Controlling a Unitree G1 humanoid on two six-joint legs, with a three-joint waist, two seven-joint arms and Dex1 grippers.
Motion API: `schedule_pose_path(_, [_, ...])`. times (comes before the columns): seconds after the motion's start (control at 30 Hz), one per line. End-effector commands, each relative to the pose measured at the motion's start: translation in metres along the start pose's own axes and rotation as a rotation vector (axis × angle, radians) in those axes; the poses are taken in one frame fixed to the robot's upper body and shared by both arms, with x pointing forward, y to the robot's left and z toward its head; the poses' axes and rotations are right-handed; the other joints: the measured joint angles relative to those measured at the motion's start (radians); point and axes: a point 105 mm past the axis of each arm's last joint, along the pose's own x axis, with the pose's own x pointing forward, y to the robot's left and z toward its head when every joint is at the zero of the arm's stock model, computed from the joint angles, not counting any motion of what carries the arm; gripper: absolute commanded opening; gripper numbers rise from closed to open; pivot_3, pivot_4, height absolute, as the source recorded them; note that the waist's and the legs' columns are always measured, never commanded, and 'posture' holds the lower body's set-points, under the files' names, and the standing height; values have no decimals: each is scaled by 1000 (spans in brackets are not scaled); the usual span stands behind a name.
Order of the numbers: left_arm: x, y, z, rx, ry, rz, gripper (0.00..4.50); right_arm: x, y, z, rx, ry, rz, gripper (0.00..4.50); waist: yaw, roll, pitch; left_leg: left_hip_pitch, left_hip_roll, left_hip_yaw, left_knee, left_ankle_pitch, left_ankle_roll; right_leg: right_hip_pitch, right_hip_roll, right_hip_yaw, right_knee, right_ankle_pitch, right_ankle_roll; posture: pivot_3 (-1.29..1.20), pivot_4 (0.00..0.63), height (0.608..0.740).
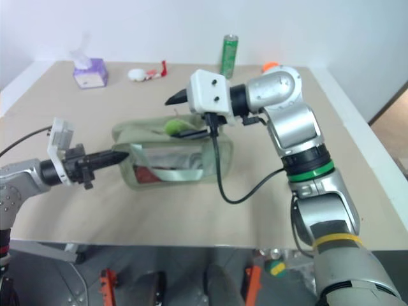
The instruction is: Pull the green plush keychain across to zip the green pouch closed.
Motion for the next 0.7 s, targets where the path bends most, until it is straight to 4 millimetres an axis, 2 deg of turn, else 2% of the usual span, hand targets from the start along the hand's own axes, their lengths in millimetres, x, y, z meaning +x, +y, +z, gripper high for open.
schedule_pose_path(0.03, [-2, -6, 12, 48, -36, -11, 0, 1, -4, 4, -53, 2, 2, 2715, 0, 0, 0, 0, 0, 0, 0, 0, 0, 0, 0, 0, 0, 0, 0, 0, 150, 740])
schedule_pose_path(0.17, [-3, -7, 11, 48, -37, -7, 0, 3, -3, 1, -53, 7, 5, 1573, 0, 0, 0, 0, 0, 0, 0, 0, 0, 0, 0, 0, 0, 0, 0, 0, 150, 740])
schedule_pose_path(0.2, [-3, -7, 11, 47, -37, -6, 0, 3, -3, 0, -54, 7, 4, 1052, 0, 0, 0, 0, 0, 0, 0, 0, 0, 0, 0, 0, 0, 0, 0, 0, 150, 740])
schedule_pose_path(0.27, [-3, -7, 11, 47, -36, -5, 0, 3, -3, 0, -55, 4, 6, 491, 0, 0, 0, 0, 0, 0, 0, 0, 0, 0, 0, 0, 0, 0, 0, 0, 150, 740])
schedule_pose_path(0.3, [-3, -7, 11, 47, -36, -5, 0, 3, -3, 0, -54, 1, 8, 60, 0, 0, 0, 0, 0, 0, 0, 0, 0, 0, 0, 0, 0, 0, 0, 0, 150, 740])
schedule_pose_path(0.7, [-4, -6, 12, 48, -37, 1, 0, -1, -3, -5, -60, 18, 1, 20, 0, 0, 0, 0, 0, 0, 0, 0, 0, 0, 0, 0, 0, 0, 0, 0, 150, 740])
